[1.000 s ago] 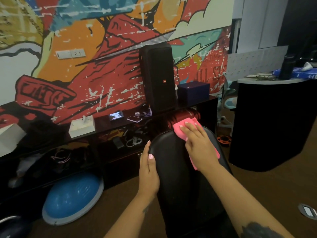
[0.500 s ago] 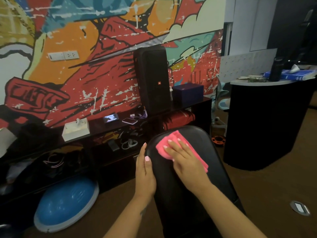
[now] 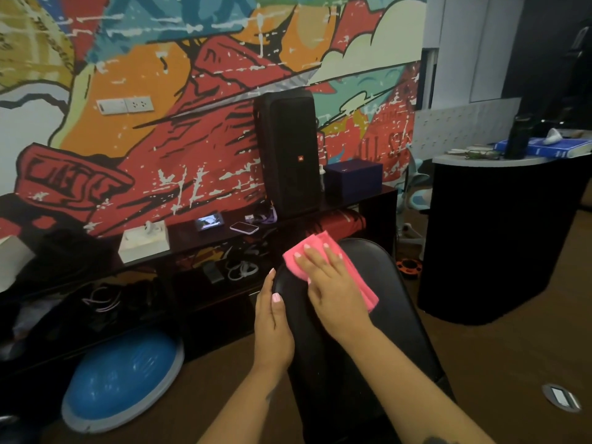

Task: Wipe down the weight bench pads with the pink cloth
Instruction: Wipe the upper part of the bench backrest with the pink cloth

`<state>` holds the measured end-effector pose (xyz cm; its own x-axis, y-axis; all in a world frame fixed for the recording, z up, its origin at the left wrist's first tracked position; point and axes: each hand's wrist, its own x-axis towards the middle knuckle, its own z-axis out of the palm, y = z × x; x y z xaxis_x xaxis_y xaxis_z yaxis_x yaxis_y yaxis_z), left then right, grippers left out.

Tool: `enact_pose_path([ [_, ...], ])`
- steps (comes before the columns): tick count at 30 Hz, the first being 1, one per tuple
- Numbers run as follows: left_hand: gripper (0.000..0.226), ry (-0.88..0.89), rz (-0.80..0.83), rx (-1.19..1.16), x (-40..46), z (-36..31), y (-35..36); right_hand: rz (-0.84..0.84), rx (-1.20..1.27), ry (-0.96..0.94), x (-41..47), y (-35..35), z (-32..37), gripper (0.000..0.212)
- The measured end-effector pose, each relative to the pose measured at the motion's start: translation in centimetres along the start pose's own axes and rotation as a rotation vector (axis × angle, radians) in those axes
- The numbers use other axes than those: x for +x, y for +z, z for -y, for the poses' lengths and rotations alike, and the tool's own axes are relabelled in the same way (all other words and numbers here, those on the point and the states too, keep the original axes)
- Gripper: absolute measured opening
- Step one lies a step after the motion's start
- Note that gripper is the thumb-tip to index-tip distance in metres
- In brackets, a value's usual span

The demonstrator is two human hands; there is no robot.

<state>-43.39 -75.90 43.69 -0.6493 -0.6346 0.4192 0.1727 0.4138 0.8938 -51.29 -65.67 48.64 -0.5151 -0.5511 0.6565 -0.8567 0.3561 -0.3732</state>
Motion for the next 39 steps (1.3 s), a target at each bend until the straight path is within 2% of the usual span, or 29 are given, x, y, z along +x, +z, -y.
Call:
enact_pose_path([
  [6,0.039,-0.026,0.003,0.0,-0.1,0.0,0.1,0.038,-0.03,-0.046,-3.5,-0.7,-3.5,0.055],
  [10,0.039,-0.031,0.013,0.013,-0.2,-0.4,0.2,-0.042,-0.035,0.056,-2.4,-1.7,-5.6,0.055],
  [15,0.04,-0.029,0.009,0.02,-0.2,-0.4,0.0,-0.122,-0.017,0.172,0.7,-1.7,-3.8,0.055],
  [21,0.041,-0.027,-0.02,0.006,-0.1,-0.2,0.1,-0.005,0.018,-0.002,-0.4,-0.4,-2.1,0.057],
  [25,0.039,-0.013,-0.004,0.018,-0.2,-0.4,0.4,-0.015,0.009,-0.044,-2.9,-1.0,-4.6,0.055],
  [29,0.037,-0.021,0.011,0.019,-0.1,-0.5,0.4,-0.127,0.009,0.153,-3.2,-2.3,-6.9,0.049],
  [34,0.036,-0.028,0.026,0.036,-0.1,-0.4,0.1,-0.194,0.059,0.344,0.4,-2.6,-5.9,0.049],
  [36,0.036,-0.029,0.02,0.037,0.0,-0.5,-0.1,-0.198,0.063,0.35,1.5,-2.4,-4.7,0.049],
  [39,0.039,-0.019,0.009,0.043,0.0,-0.5,-0.2,-0.162,0.031,0.229,1.3,-1.7,-3.0,0.05],
])
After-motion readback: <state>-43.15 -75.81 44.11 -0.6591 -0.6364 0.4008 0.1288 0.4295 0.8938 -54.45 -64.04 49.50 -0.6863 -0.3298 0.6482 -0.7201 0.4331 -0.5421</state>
